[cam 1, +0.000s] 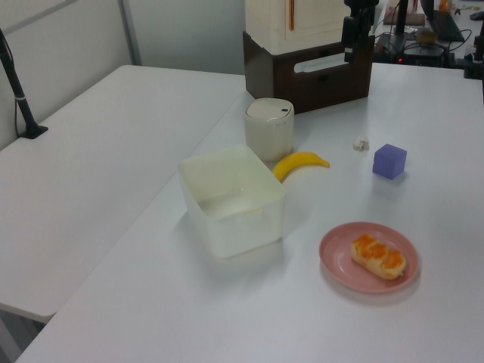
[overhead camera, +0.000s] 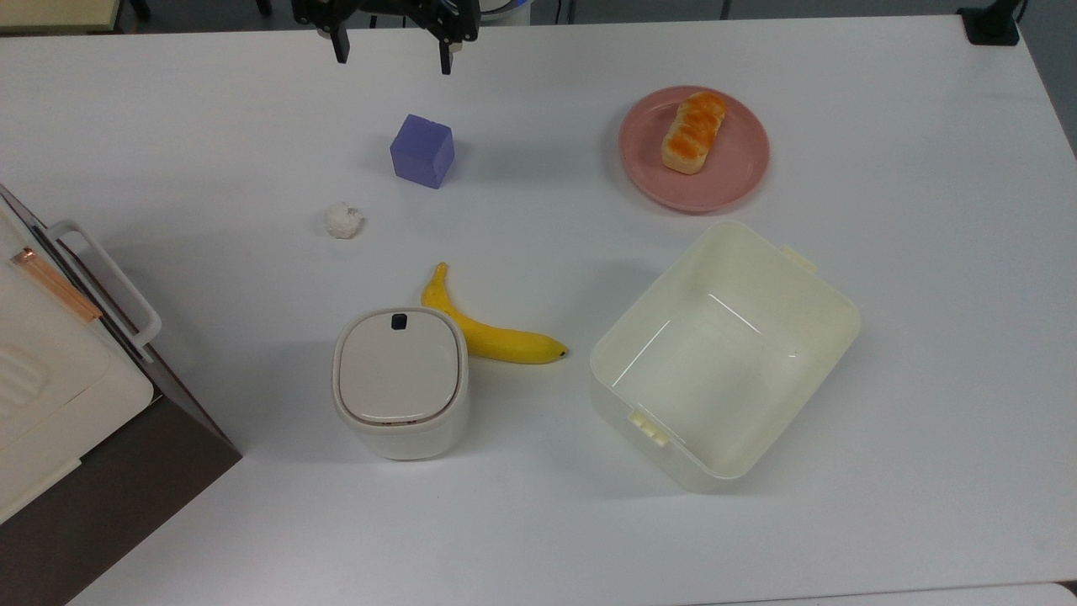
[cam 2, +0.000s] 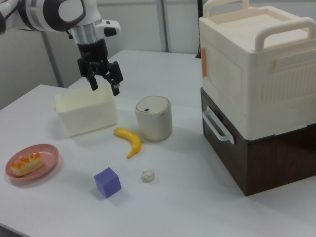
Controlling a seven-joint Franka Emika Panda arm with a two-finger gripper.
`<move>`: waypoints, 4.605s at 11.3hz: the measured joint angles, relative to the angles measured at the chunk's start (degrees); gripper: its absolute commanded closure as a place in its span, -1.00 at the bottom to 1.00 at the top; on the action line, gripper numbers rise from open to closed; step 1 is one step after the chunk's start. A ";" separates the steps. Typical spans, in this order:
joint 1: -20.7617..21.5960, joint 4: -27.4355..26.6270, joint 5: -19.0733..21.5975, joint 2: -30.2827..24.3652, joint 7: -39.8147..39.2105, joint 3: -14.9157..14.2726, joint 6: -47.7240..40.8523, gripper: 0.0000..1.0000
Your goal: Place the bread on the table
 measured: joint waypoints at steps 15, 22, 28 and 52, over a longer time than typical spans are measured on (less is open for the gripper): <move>1.32 -15.85 0.12 -3.45 8.14 10.60 13.69 -1.00; 1.90 -32.78 0.12 -10.53 17.07 27.22 24.27 -1.00; 2.09 -37.85 0.11 -8.39 24.01 36.00 29.25 -1.00; 2.58 -26.77 -4.54 0.39 16.91 25.91 22.41 1.00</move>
